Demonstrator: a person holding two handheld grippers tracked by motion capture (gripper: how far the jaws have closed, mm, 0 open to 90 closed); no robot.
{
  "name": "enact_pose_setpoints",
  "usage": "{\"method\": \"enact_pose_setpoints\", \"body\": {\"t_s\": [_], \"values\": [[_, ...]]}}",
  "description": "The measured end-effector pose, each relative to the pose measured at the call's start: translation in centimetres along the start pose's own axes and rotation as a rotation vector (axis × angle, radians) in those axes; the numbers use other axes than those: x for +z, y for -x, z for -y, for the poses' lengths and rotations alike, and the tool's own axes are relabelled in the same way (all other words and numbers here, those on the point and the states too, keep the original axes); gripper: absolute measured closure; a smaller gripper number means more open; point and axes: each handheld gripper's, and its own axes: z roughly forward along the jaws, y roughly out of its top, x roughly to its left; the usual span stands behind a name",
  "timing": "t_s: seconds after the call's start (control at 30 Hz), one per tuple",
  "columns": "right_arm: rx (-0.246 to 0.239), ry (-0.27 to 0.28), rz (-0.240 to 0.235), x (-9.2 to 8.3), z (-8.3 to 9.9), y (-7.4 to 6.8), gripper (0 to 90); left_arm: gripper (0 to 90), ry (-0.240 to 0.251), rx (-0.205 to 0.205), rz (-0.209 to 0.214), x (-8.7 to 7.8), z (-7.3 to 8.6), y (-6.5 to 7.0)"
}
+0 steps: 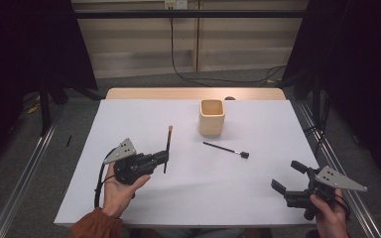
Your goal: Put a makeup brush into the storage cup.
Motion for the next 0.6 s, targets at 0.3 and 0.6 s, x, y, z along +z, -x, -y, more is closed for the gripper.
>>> {"method": "enact_pose_setpoints", "body": {"t_s": [0.3,0.6], "values": [[-0.003,-0.004,-0.026,0.1,-0.1,-0.2,0.0,83.9,0.021,-0.004,0.019,-0.1,-0.3,0.2],[-0.023,-0.003,-0.074,0.8,-0.4,-1.3,0.2,83.9,0.044,-0.003,0.020,-0.1,-0.7,0.7]]}}
